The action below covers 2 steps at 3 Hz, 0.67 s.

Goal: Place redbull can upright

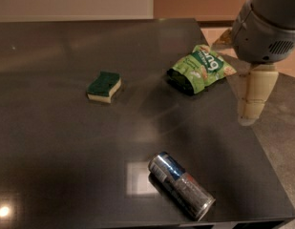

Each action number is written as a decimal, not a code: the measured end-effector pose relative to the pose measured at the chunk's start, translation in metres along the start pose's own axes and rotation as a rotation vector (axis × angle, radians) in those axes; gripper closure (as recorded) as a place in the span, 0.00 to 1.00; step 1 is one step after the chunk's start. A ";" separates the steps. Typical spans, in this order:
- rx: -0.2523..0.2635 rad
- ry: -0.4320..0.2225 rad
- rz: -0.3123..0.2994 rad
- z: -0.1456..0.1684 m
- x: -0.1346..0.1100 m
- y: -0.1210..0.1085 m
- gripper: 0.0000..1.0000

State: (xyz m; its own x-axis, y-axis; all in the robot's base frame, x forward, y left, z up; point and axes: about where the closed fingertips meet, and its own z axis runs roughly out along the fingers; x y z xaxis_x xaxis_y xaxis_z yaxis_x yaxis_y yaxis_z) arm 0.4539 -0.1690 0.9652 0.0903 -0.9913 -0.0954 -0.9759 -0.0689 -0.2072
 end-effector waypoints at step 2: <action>-0.072 -0.016 -0.411 0.011 -0.040 0.012 0.00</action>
Offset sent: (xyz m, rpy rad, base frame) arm -0.0371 0.0514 -0.0209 -0.1382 0.1189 0.7018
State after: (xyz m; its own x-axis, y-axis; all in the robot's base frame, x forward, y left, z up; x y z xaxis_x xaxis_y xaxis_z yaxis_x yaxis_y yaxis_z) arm 0.4410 -0.1290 0.9556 0.4778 -0.8778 -0.0343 -0.8693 -0.4668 -0.1627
